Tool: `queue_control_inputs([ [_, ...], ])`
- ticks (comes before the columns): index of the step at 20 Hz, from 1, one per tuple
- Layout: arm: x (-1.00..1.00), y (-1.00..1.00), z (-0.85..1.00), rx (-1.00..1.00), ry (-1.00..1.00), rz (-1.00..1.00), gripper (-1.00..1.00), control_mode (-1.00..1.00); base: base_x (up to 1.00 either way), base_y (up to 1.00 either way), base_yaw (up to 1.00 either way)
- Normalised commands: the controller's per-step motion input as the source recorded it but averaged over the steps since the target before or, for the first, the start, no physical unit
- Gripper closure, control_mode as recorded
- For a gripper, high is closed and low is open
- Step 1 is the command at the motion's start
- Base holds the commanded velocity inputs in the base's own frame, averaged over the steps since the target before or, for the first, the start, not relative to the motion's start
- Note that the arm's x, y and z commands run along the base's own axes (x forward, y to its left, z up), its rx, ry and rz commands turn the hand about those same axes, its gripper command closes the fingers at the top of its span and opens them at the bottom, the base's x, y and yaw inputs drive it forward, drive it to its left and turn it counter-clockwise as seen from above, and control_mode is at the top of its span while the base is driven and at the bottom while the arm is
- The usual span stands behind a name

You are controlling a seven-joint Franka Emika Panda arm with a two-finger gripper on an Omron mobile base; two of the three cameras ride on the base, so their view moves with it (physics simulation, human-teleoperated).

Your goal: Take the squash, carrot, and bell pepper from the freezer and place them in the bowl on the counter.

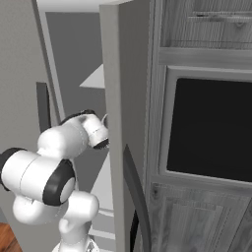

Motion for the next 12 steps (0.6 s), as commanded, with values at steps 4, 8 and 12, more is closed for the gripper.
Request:
queue_control_inputs([
  [4, -0.29, -0.04, 0.01, 0.0, 0.08, -0.16, 1.0, -1.0, 0.0, 0.0, 0.0],
  [8, -0.31, -0.09, 0.12, 0.0, 0.08, -0.15, 1.0, -1.0, 0.0, 0.0, 0.0],
  [12, -0.32, -0.22, 0.19, 0.0, 0.08, -0.13, 1.0, -1.0, 0.0, 0.0, 0.0],
])
